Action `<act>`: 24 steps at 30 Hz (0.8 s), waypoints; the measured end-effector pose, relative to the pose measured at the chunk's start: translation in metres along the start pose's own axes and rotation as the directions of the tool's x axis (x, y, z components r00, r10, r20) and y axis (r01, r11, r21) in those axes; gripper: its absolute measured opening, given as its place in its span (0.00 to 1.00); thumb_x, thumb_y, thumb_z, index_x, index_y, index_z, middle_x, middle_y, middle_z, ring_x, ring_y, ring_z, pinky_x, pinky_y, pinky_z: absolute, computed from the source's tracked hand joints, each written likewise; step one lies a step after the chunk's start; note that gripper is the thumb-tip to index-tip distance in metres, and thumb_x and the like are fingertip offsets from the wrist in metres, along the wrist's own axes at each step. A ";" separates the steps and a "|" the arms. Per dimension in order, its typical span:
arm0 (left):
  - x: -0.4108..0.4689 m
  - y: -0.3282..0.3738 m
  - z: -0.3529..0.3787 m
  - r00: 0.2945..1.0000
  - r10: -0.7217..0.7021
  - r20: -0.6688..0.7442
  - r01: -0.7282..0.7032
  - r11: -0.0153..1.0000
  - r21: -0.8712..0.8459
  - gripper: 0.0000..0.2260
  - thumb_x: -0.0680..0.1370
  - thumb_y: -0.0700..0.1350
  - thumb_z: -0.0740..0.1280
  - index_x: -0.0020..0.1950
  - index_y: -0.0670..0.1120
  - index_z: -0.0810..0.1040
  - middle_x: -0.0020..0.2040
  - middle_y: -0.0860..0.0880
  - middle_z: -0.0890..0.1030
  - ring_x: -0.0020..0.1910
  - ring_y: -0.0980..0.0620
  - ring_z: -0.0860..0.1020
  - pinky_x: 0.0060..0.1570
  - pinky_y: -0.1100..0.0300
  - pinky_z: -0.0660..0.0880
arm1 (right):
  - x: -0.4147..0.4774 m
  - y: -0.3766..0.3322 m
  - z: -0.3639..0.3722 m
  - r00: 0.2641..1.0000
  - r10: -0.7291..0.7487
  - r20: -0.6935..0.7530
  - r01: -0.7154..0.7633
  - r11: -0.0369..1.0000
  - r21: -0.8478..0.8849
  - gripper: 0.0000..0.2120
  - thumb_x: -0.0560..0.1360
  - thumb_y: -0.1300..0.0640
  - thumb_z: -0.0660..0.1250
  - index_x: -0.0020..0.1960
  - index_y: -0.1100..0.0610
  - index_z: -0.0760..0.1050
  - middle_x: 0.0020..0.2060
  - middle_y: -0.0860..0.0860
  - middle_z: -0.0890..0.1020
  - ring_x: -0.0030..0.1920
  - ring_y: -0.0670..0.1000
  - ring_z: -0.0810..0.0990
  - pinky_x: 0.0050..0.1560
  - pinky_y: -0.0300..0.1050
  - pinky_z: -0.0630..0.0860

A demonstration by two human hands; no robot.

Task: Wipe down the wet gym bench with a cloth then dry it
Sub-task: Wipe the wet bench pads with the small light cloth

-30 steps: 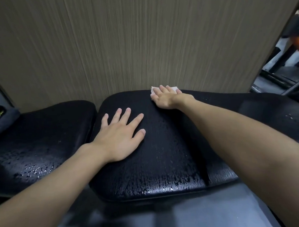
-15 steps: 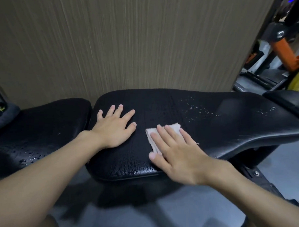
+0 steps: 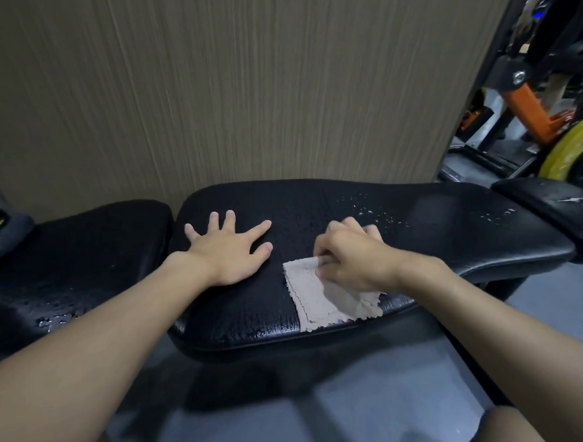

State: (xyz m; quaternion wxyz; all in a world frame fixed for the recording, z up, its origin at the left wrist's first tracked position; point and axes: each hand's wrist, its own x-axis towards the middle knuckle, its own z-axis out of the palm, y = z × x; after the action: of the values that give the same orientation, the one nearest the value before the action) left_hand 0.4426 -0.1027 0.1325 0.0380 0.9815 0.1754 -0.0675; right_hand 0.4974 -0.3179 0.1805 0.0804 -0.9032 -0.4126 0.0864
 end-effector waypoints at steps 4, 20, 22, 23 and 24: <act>0.000 -0.001 0.001 1.000 0.000 0.003 0.000 1.000 0.004 0.26 0.77 0.70 0.43 0.75 0.72 0.43 0.81 0.42 0.44 0.78 0.37 0.41 0.69 0.27 0.43 | -0.002 0.006 -0.019 0.918 -0.088 -0.386 0.088 0.996 -0.017 0.07 0.75 0.64 0.63 0.44 0.52 0.70 0.38 0.46 0.76 0.43 0.54 0.75 0.47 0.51 0.67; 0.012 0.025 -0.016 0.991 0.127 -0.033 -0.127 0.992 0.009 0.23 0.82 0.56 0.50 0.78 0.59 0.56 0.80 0.47 0.54 0.78 0.42 0.51 0.70 0.33 0.55 | -0.019 0.007 0.051 1.000 0.009 -0.024 -0.012 0.989 -0.148 0.27 0.84 0.44 0.41 0.81 0.51 0.48 0.81 0.51 0.49 0.80 0.52 0.44 0.78 0.51 0.42; 0.012 0.029 -0.014 0.991 0.129 -0.029 -0.129 0.992 0.012 0.22 0.83 0.55 0.49 0.78 0.57 0.56 0.80 0.47 0.54 0.78 0.40 0.52 0.69 0.32 0.55 | -0.007 0.014 0.048 0.999 0.030 0.019 -0.027 0.989 -0.146 0.28 0.84 0.43 0.41 0.81 0.50 0.44 0.81 0.50 0.44 0.80 0.50 0.40 0.78 0.51 0.39; 0.013 0.029 -0.013 0.991 0.131 -0.027 -0.130 0.991 0.020 0.23 0.83 0.56 0.48 0.78 0.57 0.55 0.80 0.46 0.54 0.78 0.39 0.52 0.69 0.31 0.55 | 0.002 0.018 0.045 0.999 0.039 0.030 -0.034 0.990 -0.134 0.28 0.84 0.43 0.41 0.81 0.49 0.43 0.81 0.49 0.43 0.79 0.49 0.39 0.78 0.51 0.38; 0.013 0.029 -0.012 0.991 0.131 -0.025 -0.130 0.991 0.029 0.23 0.82 0.57 0.48 0.78 0.57 0.55 0.80 0.46 0.53 0.78 0.39 0.51 0.69 0.31 0.55 | 0.014 0.023 0.042 0.998 0.052 0.037 -0.047 0.991 -0.123 0.28 0.84 0.43 0.41 0.81 0.49 0.43 0.81 0.49 0.43 0.79 0.49 0.38 0.78 0.51 0.38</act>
State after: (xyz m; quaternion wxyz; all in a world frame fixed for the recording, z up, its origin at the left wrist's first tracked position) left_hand 0.4662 -0.1246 0.1443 0.0264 0.9921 0.1102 -0.0543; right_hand 0.5140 -0.3186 0.1339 0.0145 -0.9144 -0.3963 0.0808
